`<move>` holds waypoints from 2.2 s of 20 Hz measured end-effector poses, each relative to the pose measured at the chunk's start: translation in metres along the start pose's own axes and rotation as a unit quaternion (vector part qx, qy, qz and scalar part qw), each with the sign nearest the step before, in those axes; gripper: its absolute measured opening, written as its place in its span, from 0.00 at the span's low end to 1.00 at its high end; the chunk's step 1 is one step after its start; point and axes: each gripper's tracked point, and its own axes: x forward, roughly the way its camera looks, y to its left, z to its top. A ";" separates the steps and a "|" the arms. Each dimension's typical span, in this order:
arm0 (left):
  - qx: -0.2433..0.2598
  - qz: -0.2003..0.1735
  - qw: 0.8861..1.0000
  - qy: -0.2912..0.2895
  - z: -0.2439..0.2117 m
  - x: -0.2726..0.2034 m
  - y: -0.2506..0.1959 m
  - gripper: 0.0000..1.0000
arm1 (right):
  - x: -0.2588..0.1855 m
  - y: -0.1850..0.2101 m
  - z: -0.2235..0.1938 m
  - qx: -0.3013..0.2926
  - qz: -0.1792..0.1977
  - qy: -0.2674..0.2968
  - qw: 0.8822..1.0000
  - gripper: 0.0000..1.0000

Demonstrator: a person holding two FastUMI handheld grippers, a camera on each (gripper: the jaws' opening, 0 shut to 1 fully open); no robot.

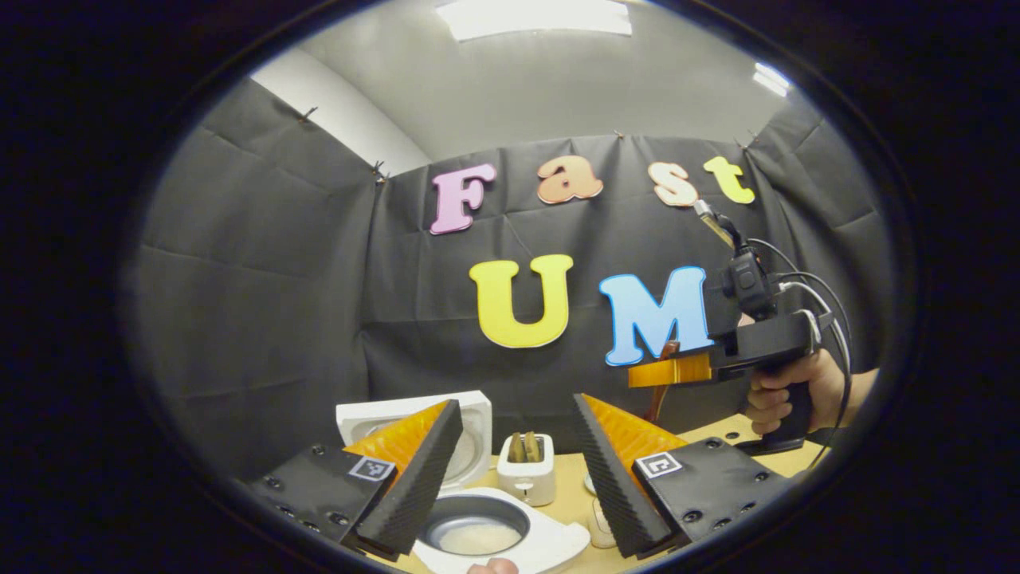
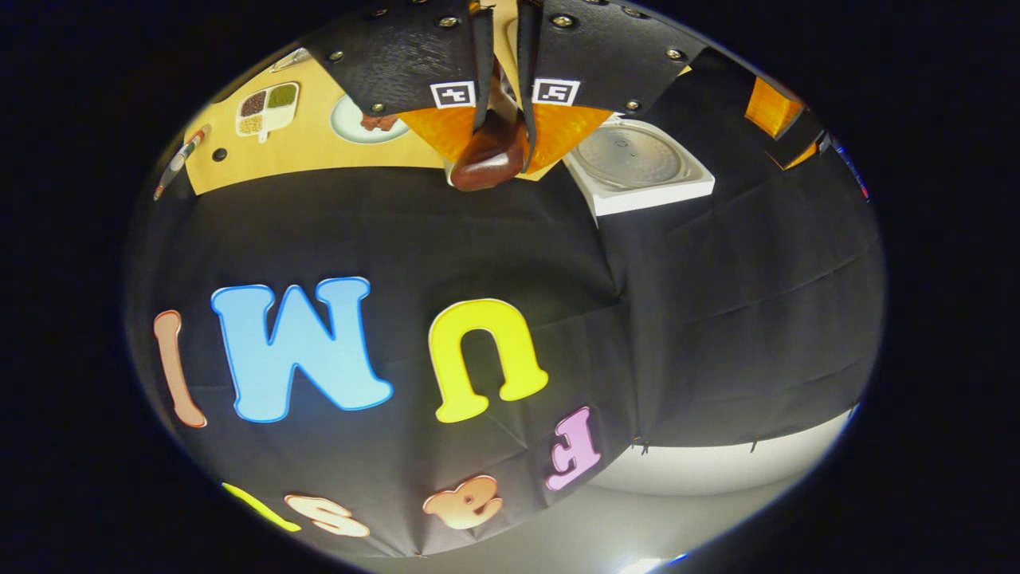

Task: Close the left gripper, press the button to open the rice cooker; take a wooden spoon from the chopstick holder with the right hand, scoop a spoonful of rice and pour it into the rice cooker, then put the wooden spoon back into the chopstick holder.

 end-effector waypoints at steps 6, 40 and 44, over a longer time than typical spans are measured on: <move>0.004 -0.017 1.000 0.003 0.000 0.004 -0.039 0.94 | -0.035 -0.073 0.000 0.015 -0.047 -0.012 0.999 0.12; 0.055 0.002 0.998 0.021 0.013 0.019 -0.097 0.89 | -0.059 -0.302 -0.212 0.104 -0.241 0.099 0.960 0.12; 0.065 0.031 0.997 0.027 0.008 0.014 -0.083 0.94 | -0.053 -0.303 -0.235 0.125 -0.247 0.105 0.955 0.12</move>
